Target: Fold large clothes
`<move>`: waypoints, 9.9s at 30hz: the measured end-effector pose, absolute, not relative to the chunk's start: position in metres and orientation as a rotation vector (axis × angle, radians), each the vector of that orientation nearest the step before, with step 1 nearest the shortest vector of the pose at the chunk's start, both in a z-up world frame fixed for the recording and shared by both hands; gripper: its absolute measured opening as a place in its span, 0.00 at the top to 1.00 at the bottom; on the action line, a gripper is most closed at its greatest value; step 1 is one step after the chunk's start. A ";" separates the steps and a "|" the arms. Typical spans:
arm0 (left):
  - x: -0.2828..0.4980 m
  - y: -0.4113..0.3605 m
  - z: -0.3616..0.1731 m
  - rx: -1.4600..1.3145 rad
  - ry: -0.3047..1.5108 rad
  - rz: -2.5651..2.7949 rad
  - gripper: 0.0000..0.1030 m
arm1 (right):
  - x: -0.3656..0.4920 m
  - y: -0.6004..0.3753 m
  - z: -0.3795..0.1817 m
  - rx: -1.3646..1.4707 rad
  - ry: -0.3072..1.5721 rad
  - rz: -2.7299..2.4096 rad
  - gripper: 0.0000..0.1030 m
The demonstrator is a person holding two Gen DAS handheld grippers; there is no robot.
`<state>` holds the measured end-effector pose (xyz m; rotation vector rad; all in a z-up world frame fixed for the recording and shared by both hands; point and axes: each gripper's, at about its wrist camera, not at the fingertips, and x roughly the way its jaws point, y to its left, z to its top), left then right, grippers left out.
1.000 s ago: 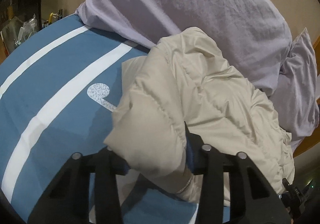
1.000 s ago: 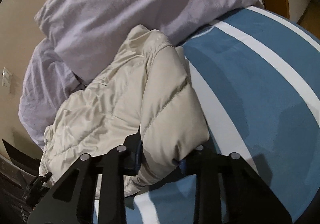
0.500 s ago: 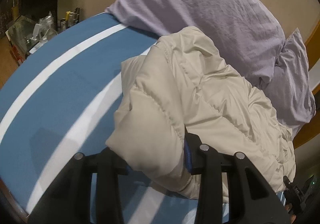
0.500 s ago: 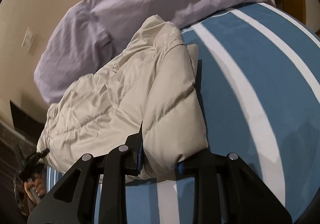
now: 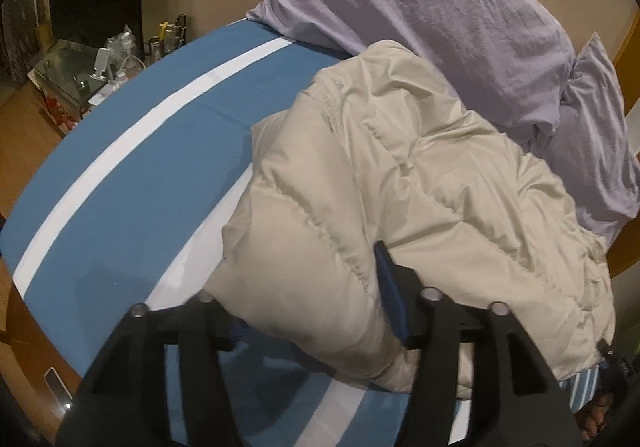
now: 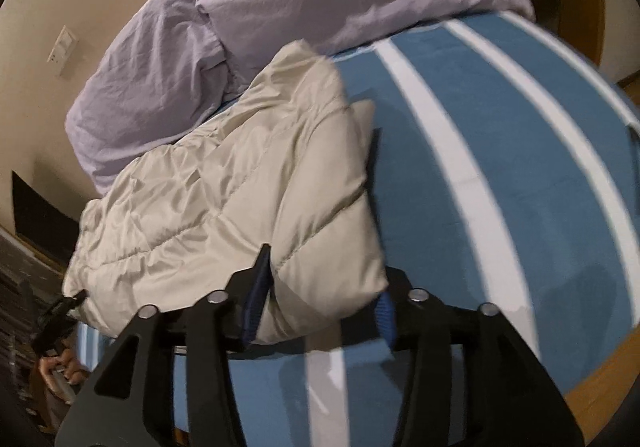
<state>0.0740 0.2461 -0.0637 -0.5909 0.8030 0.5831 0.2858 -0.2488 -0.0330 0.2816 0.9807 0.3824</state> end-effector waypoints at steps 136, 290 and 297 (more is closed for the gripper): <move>0.254 -0.042 -0.021 -0.182 0.685 0.176 0.19 | 0.266 -0.236 0.006 0.101 0.654 0.496 0.52; 0.290 -0.009 -0.016 -0.221 0.586 0.208 0.02 | 0.428 -0.180 -0.058 0.059 0.835 0.260 0.36; 0.317 -0.035 0.009 -0.100 0.601 0.254 0.02 | 0.427 -0.180 -0.058 0.063 0.835 0.260 0.35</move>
